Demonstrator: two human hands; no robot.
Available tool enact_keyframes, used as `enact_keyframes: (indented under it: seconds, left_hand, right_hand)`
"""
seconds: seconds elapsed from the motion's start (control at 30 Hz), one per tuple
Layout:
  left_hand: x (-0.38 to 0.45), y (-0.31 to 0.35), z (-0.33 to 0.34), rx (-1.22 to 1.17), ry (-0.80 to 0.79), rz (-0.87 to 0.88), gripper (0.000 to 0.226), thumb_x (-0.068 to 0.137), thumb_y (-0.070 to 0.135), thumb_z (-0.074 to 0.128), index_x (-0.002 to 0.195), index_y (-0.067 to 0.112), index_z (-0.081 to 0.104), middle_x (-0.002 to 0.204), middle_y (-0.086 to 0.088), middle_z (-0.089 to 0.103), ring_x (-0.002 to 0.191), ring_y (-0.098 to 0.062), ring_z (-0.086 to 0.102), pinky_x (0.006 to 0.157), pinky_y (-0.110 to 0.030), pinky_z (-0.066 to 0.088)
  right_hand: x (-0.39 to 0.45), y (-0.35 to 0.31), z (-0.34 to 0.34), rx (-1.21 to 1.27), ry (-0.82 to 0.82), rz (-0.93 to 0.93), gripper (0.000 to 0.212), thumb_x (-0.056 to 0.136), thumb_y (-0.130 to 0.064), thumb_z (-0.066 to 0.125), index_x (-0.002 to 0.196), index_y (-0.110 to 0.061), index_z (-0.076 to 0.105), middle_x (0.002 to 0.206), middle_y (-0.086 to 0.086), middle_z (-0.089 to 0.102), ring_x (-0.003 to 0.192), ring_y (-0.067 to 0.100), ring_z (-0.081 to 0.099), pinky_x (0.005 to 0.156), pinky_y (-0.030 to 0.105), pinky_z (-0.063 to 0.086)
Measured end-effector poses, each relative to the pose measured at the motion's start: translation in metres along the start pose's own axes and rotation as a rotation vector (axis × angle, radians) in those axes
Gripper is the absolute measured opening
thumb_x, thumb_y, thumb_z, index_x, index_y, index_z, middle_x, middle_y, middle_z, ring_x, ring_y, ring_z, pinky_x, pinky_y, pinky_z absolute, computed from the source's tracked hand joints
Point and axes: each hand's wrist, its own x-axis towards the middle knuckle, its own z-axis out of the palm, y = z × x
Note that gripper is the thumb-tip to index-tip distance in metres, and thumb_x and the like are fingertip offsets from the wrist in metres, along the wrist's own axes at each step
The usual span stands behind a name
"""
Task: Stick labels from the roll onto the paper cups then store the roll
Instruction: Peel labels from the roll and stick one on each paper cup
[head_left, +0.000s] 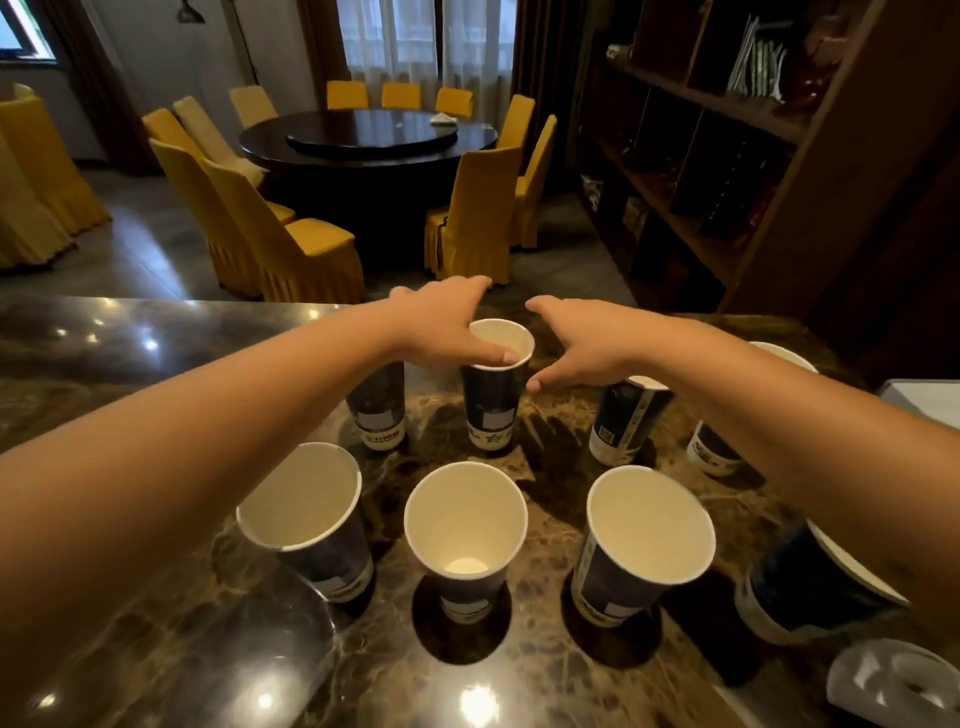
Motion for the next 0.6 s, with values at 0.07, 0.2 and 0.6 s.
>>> enact_keyframes:
  seconds: [0.07,0.2,0.6]
  left_hand:
    - [-0.020,0.008,-0.015,-0.004,0.034,0.017,0.096,0.082,0.073,0.049,0.155,0.020,0.014,0.162,-0.003,0.021,0.146,-0.028,0.025,0.114,-0.056,0.023]
    - [-0.077,0.041,-0.039,-0.018,0.077,0.072,0.104,0.070,0.083,0.028,0.155,0.027,0.011,0.165,0.002,0.009,0.150,-0.022,0.013,0.119,-0.054,0.015]
    - [-0.174,0.155,0.036,-0.442,0.091,0.710,0.059,0.083,0.063,0.049,0.137,0.041,0.040,0.136,0.026,0.042,0.124,0.009,0.039,0.100,-0.008,0.034]
  right_hand:
    - [-0.029,-0.001,-0.013,0.006,0.031,-0.008,0.100,0.078,-0.054,0.071,0.153,-0.025,0.011,0.160,0.002,0.026,0.142,0.024,0.032,0.111,0.037,0.033]
    - [-0.105,-0.002,-0.030,0.035,0.109,-0.025,0.103,0.072,-0.071,0.058,0.153,-0.032,0.008,0.163,-0.006,0.011,0.149,0.016,0.012,0.117,0.037,0.018]
    - [-0.317,0.047,0.056,0.414,0.329,0.242,0.083,0.066,-0.084,0.045,0.140,-0.062,0.016,0.155,-0.037,0.006,0.141,-0.017,0.004,0.106,0.014,0.015]
